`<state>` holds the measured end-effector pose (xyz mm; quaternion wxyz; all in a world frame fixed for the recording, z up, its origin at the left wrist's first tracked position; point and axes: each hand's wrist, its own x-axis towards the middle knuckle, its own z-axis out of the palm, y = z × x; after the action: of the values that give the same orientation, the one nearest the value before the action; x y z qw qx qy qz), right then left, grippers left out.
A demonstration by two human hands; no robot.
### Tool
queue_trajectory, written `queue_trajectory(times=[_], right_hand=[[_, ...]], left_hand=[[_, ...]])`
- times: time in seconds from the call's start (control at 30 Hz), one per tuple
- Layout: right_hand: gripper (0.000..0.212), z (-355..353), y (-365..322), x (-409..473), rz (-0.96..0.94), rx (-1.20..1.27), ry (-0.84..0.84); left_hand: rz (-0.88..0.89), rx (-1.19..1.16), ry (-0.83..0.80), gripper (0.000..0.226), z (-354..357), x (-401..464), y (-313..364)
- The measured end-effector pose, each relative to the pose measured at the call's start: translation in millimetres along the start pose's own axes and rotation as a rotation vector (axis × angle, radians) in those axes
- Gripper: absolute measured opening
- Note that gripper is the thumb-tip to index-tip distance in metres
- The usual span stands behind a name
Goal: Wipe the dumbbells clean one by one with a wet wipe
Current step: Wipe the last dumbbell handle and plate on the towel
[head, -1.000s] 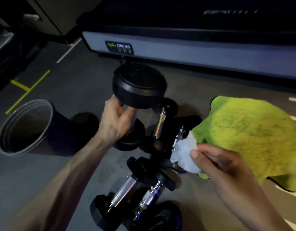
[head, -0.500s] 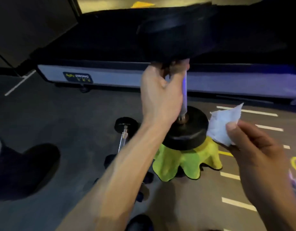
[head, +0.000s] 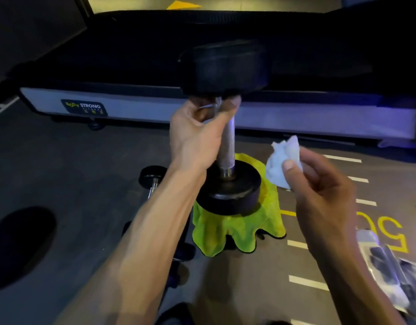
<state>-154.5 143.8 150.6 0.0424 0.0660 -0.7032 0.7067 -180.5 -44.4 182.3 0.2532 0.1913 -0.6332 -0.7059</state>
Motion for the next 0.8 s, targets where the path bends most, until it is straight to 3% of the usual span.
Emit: queue_trajectory(times=[0.17, 0.33, 0.53, 0.7, 0.8], right_hand=[[0.028, 13.3, -0.2, 17.4, -0.137, -0.139, -0.232], [0.015, 22.0, 6.5, 23.1, -0.323, -0.447, -0.433], [0.019, 48.4, 3.4, 35.8, -0.307, -0.489, -0.455], [0.02, 63.2, -14.8, 51.9, -0.453, -0.337, -0.199], [0.018, 57.0, -1.2, 36.9, -0.428, -0.396, -0.325]], left_hand=[[-0.078, -0.089, -0.026, 0.018, -3.8, 2.3, 12.5], [-0.08, -0.117, -0.073, 0.017, -4.6, 0.5, 11.9], [-0.109, -0.061, -0.115, 0.021, -7.3, 3.2, 15.2], [-0.167, -0.202, -0.158, 0.02, -6.9, 1.0, 19.6], [-0.166, -0.218, -0.133, 0.018, -9.5, 1.8, 18.4]])
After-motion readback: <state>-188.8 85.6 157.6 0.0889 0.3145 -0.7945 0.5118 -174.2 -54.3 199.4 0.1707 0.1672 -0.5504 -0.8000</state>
